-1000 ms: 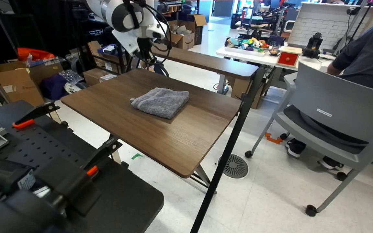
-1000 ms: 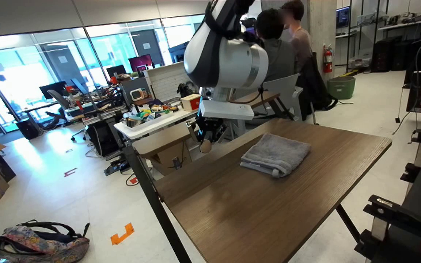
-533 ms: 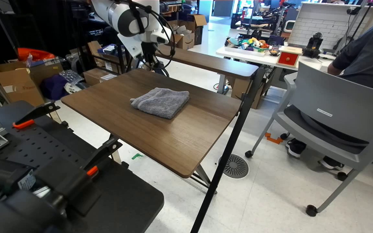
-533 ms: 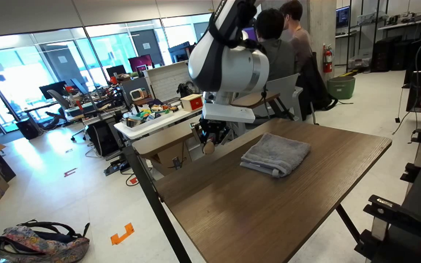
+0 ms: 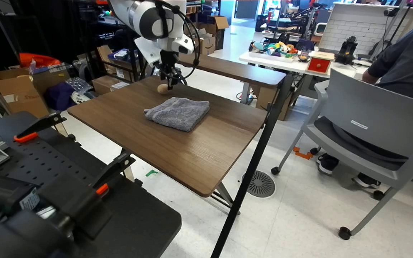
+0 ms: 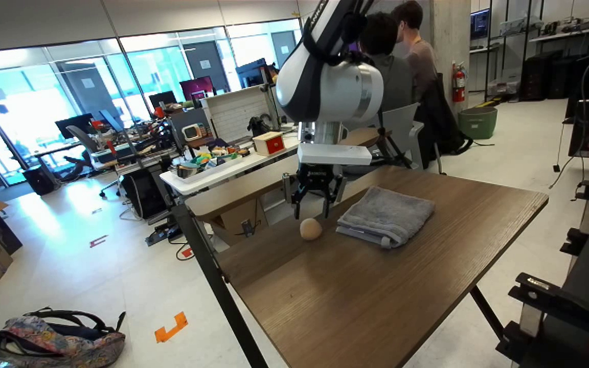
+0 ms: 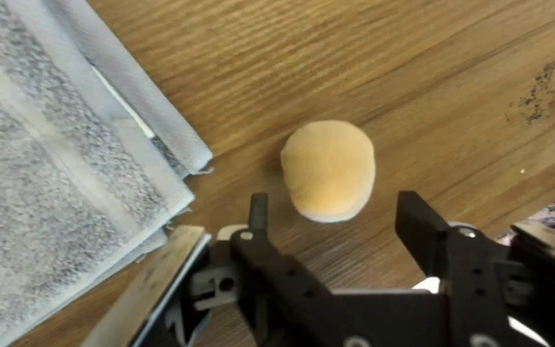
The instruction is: Move the potato to the left, use the grey towel to wipe the tabletop
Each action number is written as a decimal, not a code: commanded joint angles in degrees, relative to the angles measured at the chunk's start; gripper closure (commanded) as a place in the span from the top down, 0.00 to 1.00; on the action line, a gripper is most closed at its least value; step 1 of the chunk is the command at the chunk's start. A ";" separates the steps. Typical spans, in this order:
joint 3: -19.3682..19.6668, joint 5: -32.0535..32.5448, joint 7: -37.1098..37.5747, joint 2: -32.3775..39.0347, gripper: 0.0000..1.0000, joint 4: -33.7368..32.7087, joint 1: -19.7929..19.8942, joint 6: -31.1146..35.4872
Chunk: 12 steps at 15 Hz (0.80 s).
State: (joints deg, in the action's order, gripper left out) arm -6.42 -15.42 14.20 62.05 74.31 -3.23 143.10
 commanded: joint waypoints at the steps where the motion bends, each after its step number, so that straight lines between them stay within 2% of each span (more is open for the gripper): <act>1: 1.79 0.94 0.50 -2.07 0.99 -1.06 1.11 -10.09; 3: 3.29 1.89 -0.15 -4.07 1.00 -0.51 1.72 -13.86; 5: 7.87 6.10 2.94 -6.29 1.00 -0.21 0.13 -20.36; 8: 11.63 11.65 2.39 -8.51 1.00 0.88 0.51 -28.61; 9: 9.14 8.94 1.82 -6.27 1.00 -1.16 1.42 -25.04; 12: 10.79 10.69 1.89 -7.28 1.00 -0.52 1.73 -27.51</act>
State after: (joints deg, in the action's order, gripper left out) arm 4.91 -5.22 15.86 54.67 74.02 -1.91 115.72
